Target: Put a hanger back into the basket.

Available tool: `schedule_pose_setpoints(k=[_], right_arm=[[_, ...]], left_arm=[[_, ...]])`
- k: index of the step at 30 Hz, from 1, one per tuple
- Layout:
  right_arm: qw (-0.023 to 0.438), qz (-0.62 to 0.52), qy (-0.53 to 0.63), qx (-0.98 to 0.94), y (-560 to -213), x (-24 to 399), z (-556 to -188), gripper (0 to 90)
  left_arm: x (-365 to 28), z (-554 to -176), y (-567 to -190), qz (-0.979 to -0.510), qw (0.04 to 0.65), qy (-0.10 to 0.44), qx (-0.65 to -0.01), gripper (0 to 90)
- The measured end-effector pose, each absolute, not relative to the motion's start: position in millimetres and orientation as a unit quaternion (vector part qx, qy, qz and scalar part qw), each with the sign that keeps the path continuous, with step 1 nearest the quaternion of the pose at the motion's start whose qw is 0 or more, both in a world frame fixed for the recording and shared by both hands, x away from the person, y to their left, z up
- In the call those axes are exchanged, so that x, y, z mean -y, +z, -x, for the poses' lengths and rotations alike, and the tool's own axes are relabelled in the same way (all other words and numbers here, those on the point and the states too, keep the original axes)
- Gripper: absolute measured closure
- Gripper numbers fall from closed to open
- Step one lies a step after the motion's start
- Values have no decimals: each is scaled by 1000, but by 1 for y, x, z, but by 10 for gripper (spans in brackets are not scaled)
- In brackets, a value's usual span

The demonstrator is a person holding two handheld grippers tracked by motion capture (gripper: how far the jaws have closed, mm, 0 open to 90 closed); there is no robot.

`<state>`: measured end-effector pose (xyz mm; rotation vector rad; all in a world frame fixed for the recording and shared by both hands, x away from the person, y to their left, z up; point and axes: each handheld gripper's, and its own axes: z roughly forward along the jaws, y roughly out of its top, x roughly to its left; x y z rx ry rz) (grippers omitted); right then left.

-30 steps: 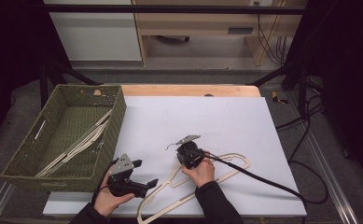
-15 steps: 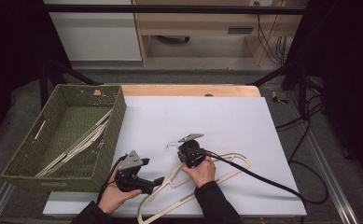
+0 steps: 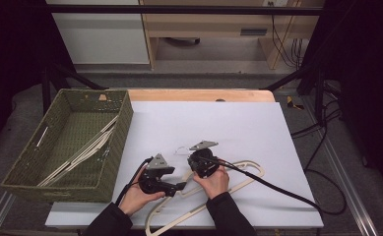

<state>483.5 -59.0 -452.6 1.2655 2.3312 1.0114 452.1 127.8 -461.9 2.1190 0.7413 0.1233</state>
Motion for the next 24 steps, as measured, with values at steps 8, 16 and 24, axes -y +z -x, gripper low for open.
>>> schedule_pose_setpoints(k=[8,16,24], right_arm=[[155,-436,365,-808,-448,60,-479,893],[156,-433,375,-805,-444,63,-476,893],[158,-430,381,-803,-441,65,-473,892]], left_arm=[[-117,-460,-465,-858,421,40,-292,409],[-111,-466,-471,-861,415,23,-295,533],[-109,-467,-472,-862,413,-11,-293,646]])
